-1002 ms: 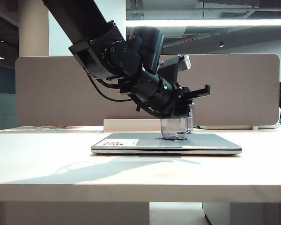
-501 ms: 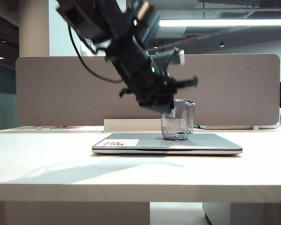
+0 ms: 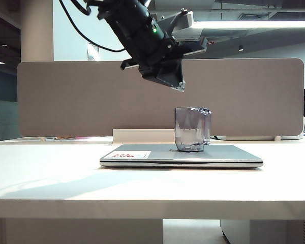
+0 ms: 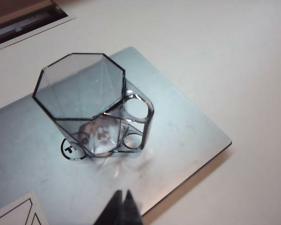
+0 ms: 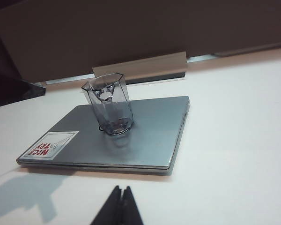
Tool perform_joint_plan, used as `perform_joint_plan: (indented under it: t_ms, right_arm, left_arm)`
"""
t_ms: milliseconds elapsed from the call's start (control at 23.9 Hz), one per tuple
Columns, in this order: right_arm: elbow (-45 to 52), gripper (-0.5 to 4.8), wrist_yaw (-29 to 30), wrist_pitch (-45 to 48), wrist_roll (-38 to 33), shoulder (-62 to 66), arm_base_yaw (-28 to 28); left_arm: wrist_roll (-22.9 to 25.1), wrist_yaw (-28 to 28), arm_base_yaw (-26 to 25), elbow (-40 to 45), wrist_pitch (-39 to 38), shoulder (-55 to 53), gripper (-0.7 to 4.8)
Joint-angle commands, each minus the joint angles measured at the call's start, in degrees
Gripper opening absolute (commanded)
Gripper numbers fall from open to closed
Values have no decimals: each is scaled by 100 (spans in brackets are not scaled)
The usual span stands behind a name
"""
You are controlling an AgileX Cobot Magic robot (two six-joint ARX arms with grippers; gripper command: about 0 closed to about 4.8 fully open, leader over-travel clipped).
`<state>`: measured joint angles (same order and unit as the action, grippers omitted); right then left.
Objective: Pick up the water cup and place it on the side of the laptop close to you.
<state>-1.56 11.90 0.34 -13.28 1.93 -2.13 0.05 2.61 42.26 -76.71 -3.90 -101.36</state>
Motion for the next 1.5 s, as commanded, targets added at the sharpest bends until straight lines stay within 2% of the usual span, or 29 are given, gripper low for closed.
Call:
perform_joint_plan:
  t_ms: [42,125,292,585,752,919,1211,1420,1503]
  right_arm:
    - [-400,-5,-44,212,-17,409,-2]
    - [-627,-6,-42,402,-15,809,-2]
    - [-1353,-6,-31,960,4,2374,-149]
    - [-2859,-6,-26,1886,2,5720,-942]
    - [-3042,-5,-24,2476,0,6518,-1095]
    - [-3062,-6,-39,3484,2,7626,-1231]
    - [-3783,-5,-210,3571,243,8955,-1998]
    - [-4406,-5,-361,3381,238,9626,-2068]
    - [-4680,-6,-656,3056,238,9801,-2065]
  left_arm:
    - [17,-9,15,-26,-144,105,-4]
    - [20,-26,15,-26,-212,133,-4]
    - [63,-24,13,-26,-498,247,-4]
    - [321,129,4,-26,-767,553,-4]
    - [472,313,2,-26,-896,634,-4]
    - [780,424,-39,-26,-1058,697,-4]
    - [852,424,-293,-26,-1187,699,-4]
    - [852,404,-428,-26,-1233,713,-4]
    - [852,402,-485,-26,-1235,743,-4]
